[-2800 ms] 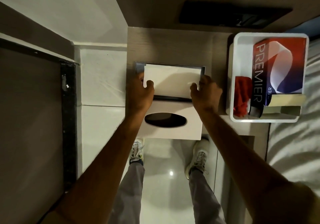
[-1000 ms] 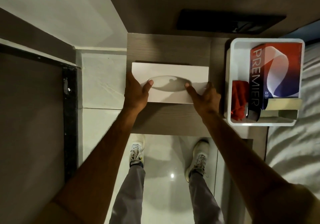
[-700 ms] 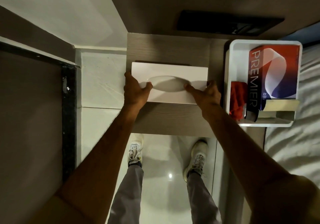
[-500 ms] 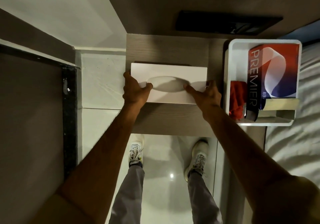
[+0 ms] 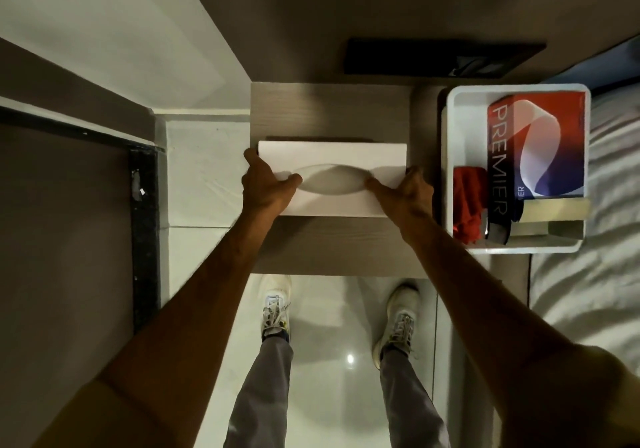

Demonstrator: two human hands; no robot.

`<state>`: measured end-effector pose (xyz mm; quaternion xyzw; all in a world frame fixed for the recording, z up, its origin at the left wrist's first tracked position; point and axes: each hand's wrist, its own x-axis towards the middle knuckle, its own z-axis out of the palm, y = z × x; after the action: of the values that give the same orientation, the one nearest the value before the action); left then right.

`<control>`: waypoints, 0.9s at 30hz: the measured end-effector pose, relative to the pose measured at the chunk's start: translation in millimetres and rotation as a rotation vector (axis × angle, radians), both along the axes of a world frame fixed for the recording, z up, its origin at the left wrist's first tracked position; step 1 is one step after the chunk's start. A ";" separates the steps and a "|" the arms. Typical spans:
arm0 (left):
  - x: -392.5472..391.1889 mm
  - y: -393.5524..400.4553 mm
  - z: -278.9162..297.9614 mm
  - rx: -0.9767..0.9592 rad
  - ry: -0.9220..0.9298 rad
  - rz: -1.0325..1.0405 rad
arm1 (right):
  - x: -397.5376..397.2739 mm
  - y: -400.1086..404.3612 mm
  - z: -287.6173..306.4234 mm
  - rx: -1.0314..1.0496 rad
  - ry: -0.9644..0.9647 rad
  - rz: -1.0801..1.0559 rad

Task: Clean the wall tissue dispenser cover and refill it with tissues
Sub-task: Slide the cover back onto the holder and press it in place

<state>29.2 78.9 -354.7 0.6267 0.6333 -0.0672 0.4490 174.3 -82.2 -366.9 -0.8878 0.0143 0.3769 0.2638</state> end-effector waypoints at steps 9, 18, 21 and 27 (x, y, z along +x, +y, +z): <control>-3.4 -0.3 -3.9 0.001 -0.015 -0.065 | -5.5 -2.9 0.8 0.057 -0.011 -0.013; -16.3 -8.4 -10.1 0.072 -0.061 -0.125 | -12.4 -10.0 -3.9 -0.041 -0.094 0.078; -25.8 -19.9 -7.0 0.192 -0.090 -0.192 | -24.5 -11.0 4.2 -0.069 -0.372 0.192; -47.7 -46.5 -24.2 0.485 0.056 -0.703 | -40.9 13.2 0.9 0.150 -0.656 0.776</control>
<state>-18.5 32.4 -378.9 0.8898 0.3907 -0.0820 0.2210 133.4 -68.9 -365.9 -0.8780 -0.4268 0.1485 0.1580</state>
